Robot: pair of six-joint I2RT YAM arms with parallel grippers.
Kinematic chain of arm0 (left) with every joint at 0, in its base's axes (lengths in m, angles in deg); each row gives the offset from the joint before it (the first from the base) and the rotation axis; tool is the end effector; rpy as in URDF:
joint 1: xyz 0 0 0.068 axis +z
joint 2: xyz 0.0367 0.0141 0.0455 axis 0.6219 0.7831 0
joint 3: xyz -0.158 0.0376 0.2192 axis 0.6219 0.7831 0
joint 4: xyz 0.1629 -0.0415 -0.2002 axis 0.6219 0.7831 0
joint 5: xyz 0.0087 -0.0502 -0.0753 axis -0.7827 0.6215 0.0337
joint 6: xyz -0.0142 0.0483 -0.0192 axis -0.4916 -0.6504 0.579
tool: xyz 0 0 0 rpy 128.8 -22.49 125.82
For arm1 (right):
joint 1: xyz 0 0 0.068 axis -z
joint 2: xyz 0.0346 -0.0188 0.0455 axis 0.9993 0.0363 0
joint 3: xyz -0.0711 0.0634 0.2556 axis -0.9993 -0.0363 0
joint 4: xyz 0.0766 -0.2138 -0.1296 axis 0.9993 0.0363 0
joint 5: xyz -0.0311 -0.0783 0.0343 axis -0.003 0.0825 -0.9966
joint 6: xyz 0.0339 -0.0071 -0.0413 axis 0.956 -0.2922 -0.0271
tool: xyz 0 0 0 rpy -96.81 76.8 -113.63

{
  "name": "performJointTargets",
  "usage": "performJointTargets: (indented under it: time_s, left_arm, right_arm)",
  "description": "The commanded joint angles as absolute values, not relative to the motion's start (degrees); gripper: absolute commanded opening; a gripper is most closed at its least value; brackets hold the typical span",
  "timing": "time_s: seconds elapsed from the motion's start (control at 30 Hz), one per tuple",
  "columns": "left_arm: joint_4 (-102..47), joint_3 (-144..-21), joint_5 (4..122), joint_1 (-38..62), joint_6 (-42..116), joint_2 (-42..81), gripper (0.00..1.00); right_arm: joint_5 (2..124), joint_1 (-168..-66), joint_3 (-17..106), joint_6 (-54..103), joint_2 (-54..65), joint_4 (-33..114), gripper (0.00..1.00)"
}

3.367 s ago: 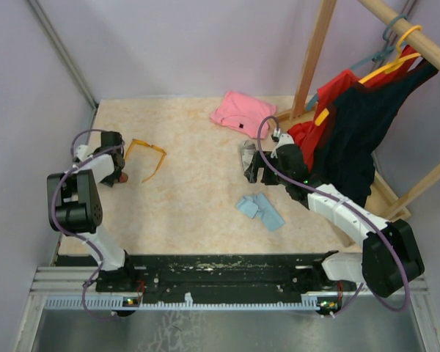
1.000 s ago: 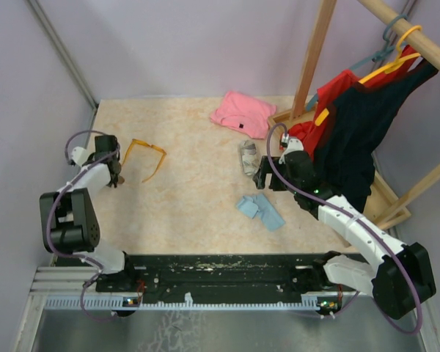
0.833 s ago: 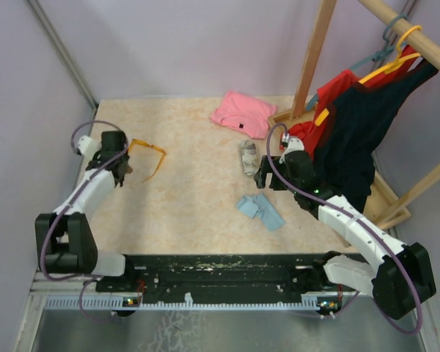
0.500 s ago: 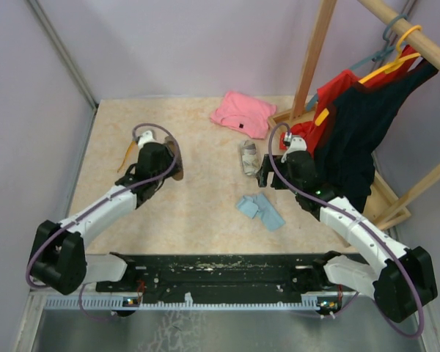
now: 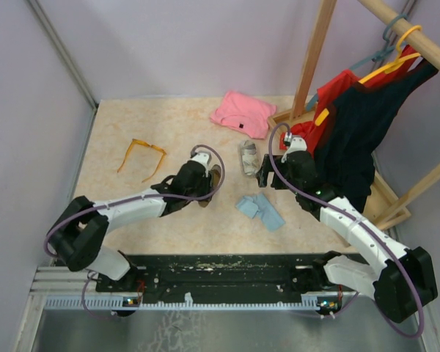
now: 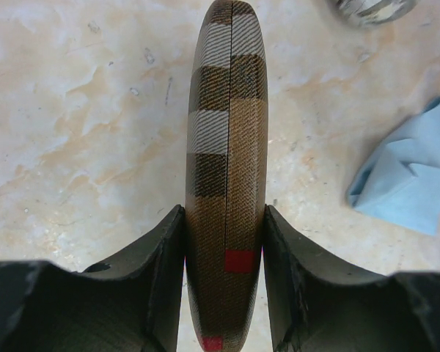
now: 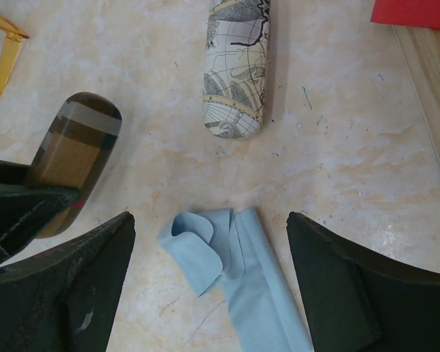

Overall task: Organize the sunglasses
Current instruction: Place the sunglasses case at the center of the board.

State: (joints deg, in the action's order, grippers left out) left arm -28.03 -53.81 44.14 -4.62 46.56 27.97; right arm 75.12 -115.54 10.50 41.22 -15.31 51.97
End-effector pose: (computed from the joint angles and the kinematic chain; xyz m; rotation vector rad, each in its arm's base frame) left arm 0.2264 -0.2029 0.1957 0.3334 2.2285 -0.4065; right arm 0.2088 0.1062 0.2640 -0.0293 2.1417 0.4533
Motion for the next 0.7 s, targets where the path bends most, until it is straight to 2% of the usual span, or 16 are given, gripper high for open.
performJointTargets:
  time_s: [0.0, 0.27, 0.67]
  left_arm:
    - [-21.7, -57.8, 33.6, -7.1, 43.9, 30.7, 0.29]
    - [-18.7, -57.2, 29.1, -11.0, 48.3, 34.1, 0.36]
    - [-19.5, -54.8, 33.3, -12.0, 54.3, 32.4, 0.72]
  right_arm:
    - [74.9, -115.7, 11.1, 41.3, -16.7, 50.6, 0.84]
    - [75.0, -115.7, 10.9, 41.3, -16.5, 50.7, 0.84]
    - [74.9, -115.7, 9.3, 41.5, -17.5, 51.0, 0.86]
